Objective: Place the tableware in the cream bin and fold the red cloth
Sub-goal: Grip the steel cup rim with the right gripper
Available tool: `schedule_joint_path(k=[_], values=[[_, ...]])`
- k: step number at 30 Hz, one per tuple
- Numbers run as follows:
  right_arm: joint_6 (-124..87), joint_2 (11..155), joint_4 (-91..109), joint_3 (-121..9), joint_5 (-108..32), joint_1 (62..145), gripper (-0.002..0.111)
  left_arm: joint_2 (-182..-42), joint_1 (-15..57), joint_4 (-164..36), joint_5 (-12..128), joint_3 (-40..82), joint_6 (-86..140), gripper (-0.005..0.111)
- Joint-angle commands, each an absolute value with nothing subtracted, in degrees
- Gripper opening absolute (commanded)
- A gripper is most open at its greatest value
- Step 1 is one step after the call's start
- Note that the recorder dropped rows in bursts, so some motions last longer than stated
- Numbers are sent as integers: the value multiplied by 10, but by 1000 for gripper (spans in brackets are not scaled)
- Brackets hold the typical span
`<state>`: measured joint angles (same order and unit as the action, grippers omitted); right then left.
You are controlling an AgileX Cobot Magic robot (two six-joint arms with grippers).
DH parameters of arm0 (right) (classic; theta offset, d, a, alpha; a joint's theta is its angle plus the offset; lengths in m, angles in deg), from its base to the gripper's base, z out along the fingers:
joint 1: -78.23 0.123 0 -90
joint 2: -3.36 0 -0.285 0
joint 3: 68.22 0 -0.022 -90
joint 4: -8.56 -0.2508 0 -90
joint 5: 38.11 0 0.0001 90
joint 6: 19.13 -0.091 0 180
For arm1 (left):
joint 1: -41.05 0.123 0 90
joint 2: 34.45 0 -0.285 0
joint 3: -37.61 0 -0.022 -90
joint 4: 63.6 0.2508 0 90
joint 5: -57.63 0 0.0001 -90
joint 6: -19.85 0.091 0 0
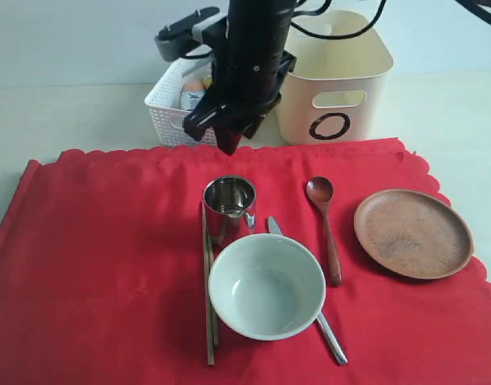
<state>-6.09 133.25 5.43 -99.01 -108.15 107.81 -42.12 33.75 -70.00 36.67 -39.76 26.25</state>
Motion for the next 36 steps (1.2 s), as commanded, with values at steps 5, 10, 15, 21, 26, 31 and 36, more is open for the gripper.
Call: schedule_joint_path(k=[5, 10, 15, 21, 26, 31, 36], values=[[-54, 1331, 54, -947, -1081, 1076, 41, -422, 335, -699, 373, -396, 259, 0], [-47, 1332, 28, -947, -1081, 1076, 41, -422, 335, -699, 373, -396, 259, 0], [-38, 1339, 15, -947, -1081, 1076, 41, -422, 335, -699, 373, -396, 259, 0], [-37, 1366, 15, -947, -1081, 1076, 41, -422, 335, -699, 373, -396, 259, 0], [-37, 1377, 14, -947, -1081, 1076, 40, -422, 335, -699, 373, -396, 259, 0], [-37, 1380, 14, -947, -1081, 1076, 35, -422, 335, -699, 373, -396, 259, 0], [-37, 1380, 14, -947, -1081, 1076, 28, -422, 335, -699, 373, -396, 259, 0]])
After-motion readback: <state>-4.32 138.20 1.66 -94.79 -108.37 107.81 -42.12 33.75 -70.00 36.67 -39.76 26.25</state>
